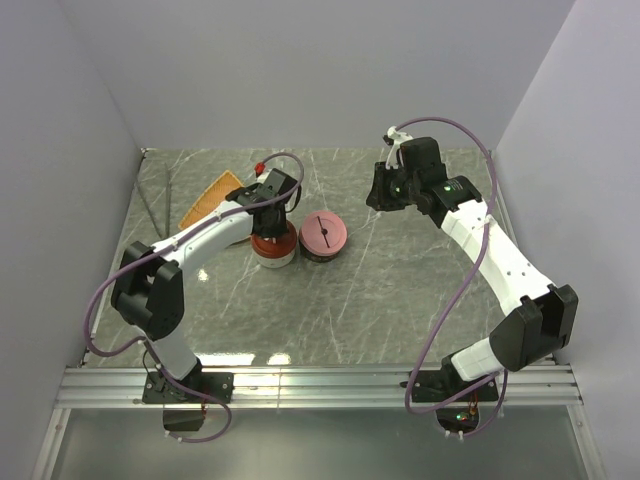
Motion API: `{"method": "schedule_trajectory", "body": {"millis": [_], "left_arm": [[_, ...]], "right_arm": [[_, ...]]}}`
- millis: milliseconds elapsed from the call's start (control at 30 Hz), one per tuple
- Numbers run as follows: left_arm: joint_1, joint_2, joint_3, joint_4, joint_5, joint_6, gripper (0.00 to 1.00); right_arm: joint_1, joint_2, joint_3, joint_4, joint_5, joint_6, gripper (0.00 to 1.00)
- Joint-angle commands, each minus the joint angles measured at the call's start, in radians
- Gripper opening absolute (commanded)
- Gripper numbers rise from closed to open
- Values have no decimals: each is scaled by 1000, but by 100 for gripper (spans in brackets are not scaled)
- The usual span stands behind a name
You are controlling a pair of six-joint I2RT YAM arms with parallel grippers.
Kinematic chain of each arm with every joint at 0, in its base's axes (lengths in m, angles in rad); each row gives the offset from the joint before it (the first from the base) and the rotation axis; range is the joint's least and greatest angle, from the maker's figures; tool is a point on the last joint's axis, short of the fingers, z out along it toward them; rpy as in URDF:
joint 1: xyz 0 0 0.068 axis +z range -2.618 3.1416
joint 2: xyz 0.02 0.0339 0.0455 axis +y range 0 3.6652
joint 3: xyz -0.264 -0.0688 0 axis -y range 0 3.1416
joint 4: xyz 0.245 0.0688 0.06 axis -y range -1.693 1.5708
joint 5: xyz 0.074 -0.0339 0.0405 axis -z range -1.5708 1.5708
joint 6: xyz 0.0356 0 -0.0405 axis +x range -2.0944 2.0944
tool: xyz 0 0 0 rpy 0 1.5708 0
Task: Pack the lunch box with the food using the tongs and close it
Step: Put the lid back on the lunch box
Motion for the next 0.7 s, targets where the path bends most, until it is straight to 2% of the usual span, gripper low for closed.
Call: {"method": "schedule_trajectory", "body": {"millis": [0, 233, 667], "left_arm": [[3, 8, 36, 26, -18, 11, 0], [3, 5, 23, 23, -62, -18, 0], [14, 16, -18, 45, -33, -26, 0]], "right_arm": [[0, -23, 13, 21, 8, -16, 28], [0, -23, 14, 21, 8, -17, 28], [1, -20, 16, 20, 9, -19, 28]]}}
